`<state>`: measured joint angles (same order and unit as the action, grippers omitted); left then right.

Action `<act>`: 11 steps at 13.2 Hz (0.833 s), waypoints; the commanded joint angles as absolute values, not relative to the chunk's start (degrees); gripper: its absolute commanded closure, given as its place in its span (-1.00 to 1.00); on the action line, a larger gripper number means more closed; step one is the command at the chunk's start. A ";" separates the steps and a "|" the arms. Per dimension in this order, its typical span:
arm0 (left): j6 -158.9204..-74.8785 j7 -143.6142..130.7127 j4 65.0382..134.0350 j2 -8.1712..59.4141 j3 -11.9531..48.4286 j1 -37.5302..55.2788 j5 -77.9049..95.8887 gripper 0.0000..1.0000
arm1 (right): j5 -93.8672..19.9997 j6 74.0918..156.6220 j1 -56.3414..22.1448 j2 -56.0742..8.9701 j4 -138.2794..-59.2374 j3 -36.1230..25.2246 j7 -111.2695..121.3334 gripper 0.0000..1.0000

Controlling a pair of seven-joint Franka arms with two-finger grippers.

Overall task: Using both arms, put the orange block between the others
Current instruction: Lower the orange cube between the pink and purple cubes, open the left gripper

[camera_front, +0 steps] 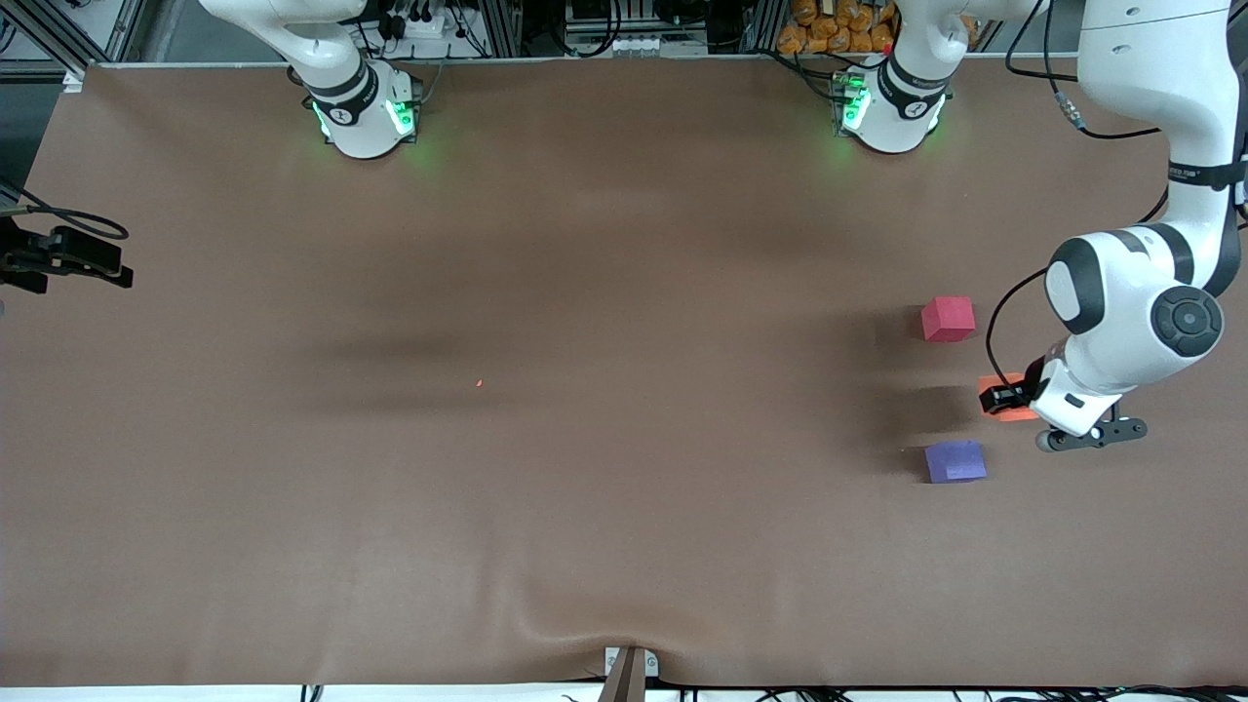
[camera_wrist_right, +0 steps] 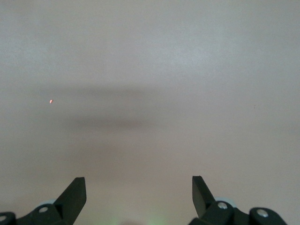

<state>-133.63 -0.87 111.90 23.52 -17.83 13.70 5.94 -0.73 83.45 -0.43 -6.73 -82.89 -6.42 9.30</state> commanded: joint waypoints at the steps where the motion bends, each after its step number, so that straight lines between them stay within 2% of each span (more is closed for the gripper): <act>1: -135.08 0.79 113.64 22.24 -15.83 13.01 7.73 1.00 | 0.35 82.71 -0.44 -7.38 -81.30 -6.15 9.23 -1.00; 11: -143.70 0.88 113.82 28.56 -13.71 13.10 10.46 1.00 | 0.35 82.71 -0.26 -7.38 -81.30 -6.24 9.23 -1.00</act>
<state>-142.64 -0.86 113.44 28.65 -14.31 13.64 9.05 -0.73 83.45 -0.42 -6.73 -82.88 -6.47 9.30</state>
